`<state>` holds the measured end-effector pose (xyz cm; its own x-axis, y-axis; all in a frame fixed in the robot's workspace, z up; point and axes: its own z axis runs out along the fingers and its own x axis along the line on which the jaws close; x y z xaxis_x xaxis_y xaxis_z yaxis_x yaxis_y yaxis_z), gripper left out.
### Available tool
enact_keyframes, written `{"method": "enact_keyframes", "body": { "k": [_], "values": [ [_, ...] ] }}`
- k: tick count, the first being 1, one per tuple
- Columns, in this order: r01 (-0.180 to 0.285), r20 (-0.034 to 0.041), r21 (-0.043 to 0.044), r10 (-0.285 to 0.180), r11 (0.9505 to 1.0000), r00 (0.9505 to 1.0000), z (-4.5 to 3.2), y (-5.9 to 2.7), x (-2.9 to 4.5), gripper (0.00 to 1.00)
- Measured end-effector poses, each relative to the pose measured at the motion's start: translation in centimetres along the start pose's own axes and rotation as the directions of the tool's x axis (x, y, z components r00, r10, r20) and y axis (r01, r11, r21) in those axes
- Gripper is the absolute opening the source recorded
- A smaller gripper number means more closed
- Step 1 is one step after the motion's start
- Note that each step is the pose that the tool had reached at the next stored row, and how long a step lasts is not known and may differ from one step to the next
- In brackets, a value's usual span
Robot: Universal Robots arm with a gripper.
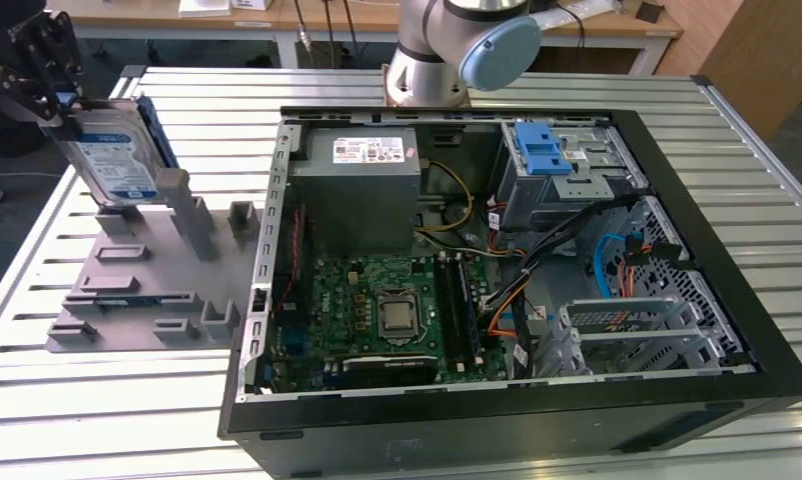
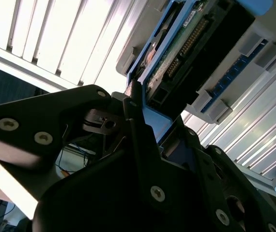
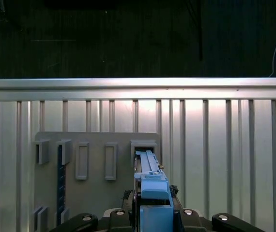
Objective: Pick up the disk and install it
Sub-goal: 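Pick up the disk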
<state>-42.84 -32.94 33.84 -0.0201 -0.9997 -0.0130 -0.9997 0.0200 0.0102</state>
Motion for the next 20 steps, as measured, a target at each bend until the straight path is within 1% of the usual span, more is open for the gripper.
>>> {"method": "enact_keyframes", "body": {
  "k": [20],
  "values": [
    [0.0, 0.0005, 0.0, 0.0, 1.0, 1.0, -0.86, 0.01, -0.01, 0.36]
  ]
}}
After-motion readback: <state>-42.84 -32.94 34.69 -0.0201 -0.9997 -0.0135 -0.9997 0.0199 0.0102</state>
